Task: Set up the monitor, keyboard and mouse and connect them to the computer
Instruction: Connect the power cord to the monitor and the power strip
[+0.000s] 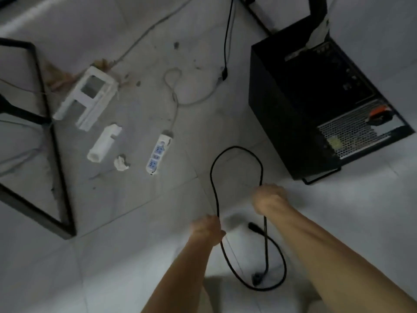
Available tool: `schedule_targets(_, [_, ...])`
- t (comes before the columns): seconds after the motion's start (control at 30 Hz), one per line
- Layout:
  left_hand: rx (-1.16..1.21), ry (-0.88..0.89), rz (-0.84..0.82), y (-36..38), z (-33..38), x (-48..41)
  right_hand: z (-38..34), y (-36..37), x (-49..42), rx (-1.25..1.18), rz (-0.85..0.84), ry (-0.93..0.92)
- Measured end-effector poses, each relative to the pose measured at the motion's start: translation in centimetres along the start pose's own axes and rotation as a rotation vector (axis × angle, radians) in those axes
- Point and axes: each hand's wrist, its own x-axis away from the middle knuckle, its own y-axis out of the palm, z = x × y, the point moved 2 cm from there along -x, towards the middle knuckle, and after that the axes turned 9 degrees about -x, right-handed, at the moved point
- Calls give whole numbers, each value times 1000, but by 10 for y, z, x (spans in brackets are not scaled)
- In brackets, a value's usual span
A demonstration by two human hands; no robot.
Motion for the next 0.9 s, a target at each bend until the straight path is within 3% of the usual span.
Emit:
schedule_targets(0.1, [-205, -40, 3, 0, -16, -42, -20, 1, -32, 337, -74, 131])
schedule_targets(0.17, [-226, -60, 86, -14, -25, -74, -35, -14, -56, 407, 15, 119])
schedule_targets(0.3, [-79, -90, 330, -60, -45, -130, -54, -50, -93, 189, 465, -286])
schedule_targets(0.37, [17, -104, 399, -82, -50, -150, -56, -57, -110, 19, 576, -471])
schedule_targets(0.5, [189, -75, 517, -134, -48, -166, -55, -76, -138, -168, 508, -542])
schedule_targets(0.67, [266, 23, 727, -206, -56, -185, -62, -132, -178, -278, 620, -599])
schedule_targets(0.83, [233, 41, 762, -255, -66, -216, -61, -146, -228, -131, 439, -442])
schedule_targets(0.9, [179, 30, 783, -268, -67, -228, -55, -126, -236, -102, 448, -443])
